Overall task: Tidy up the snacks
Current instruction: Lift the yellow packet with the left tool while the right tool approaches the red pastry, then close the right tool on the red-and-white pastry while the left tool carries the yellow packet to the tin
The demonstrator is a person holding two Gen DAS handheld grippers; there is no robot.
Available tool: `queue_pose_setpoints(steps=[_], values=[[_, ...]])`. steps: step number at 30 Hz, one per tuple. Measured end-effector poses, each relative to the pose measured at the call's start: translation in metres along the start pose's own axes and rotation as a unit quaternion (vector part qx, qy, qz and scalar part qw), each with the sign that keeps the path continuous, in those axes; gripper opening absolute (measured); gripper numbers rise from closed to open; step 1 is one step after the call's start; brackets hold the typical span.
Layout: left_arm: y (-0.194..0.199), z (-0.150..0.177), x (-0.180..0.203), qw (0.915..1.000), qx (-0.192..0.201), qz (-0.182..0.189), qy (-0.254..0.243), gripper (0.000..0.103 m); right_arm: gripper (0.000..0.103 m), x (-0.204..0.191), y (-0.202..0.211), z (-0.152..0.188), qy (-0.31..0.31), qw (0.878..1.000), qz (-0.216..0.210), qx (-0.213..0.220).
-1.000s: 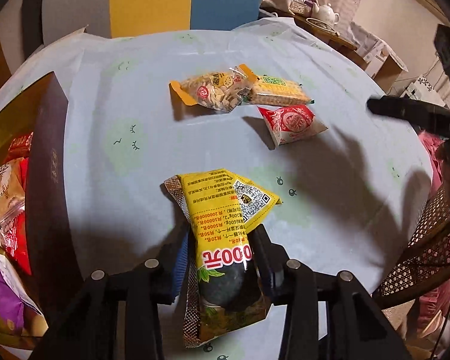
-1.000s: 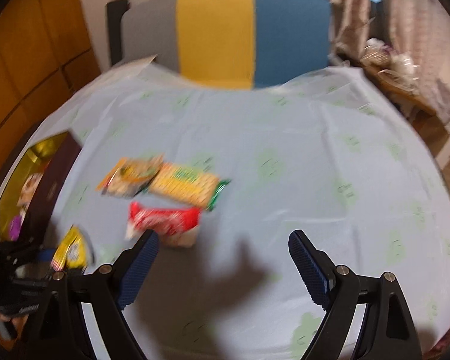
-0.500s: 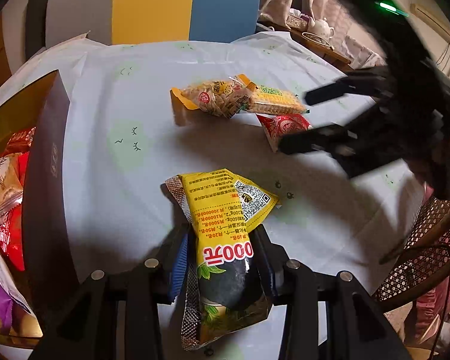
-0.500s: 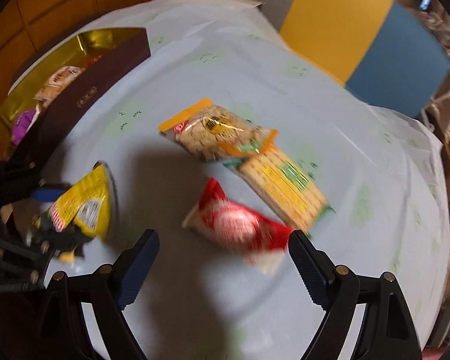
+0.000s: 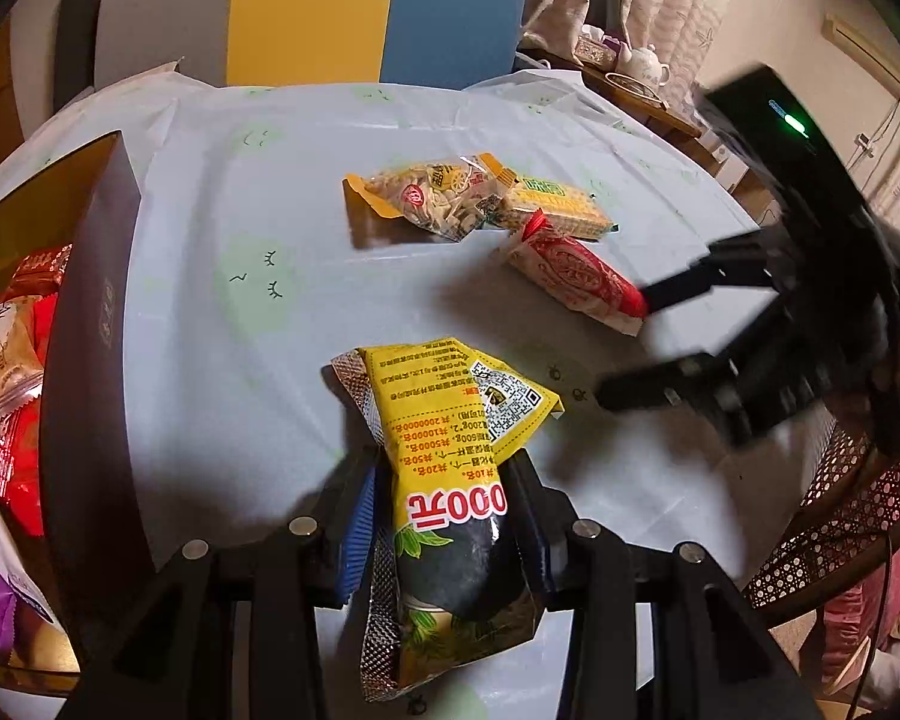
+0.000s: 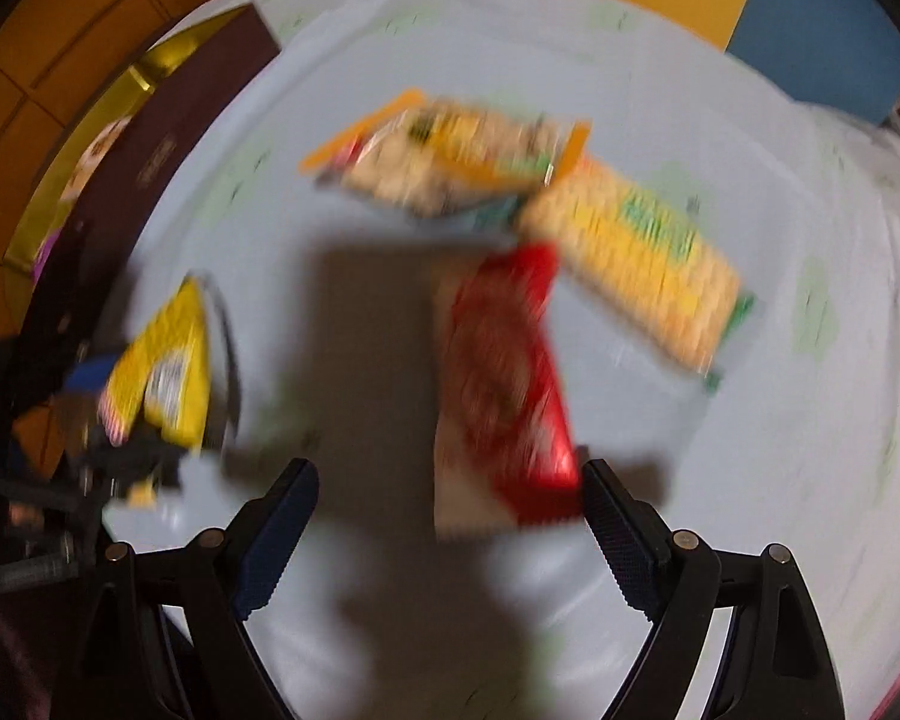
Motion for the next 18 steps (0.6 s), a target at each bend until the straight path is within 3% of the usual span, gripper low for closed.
queue_pose_setpoints(steps=[6,7,8,10,13,15,18], values=[[0.000,0.001,0.001,1.0000,0.002,-0.002,0.003,0.043,0.089,0.003,0.017,0.005,-0.036,0.998,0.020,0.045],[0.000,0.001,0.001,1.0000,0.002,-0.002,0.004,0.043,0.085,0.006,0.020,0.003,-0.046,0.997,0.030,0.056],[0.001,0.001,0.000,1.0000,0.001,-0.001,0.006,0.043,0.072,0.008,0.022,-0.001,-0.050,0.996,0.042,0.067],[0.001,0.000,-0.001,0.9999,-0.001,0.001,0.010,0.043,0.061,0.010,0.020,-0.007,-0.051,0.994,0.064,0.072],[0.001,0.000,-0.001,1.0000,0.000,0.001,0.009,0.043,0.057,0.011,0.009,-0.015,-0.061,0.993,0.077,0.067],[0.001,0.001,-0.002,0.9999,0.001,0.001,0.010,0.043,0.039,0.006,0.009,-0.019,-0.067,0.991,0.085,0.081],[0.001,0.001,-0.001,1.0000,0.003,-0.004,0.005,0.043,0.036,-0.008,0.010,-0.009,-0.064,0.988,0.105,0.088]])
Point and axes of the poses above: each gripper's, at about its wrist camera, not at the fingertips, and y roughly against the way its jaws point, x to its right, z to its underside, the point moved 6 cm from there along -y, roughly the way its jaws point, and after that the axes turned 4 degrees about y, right-handed, at the moved point
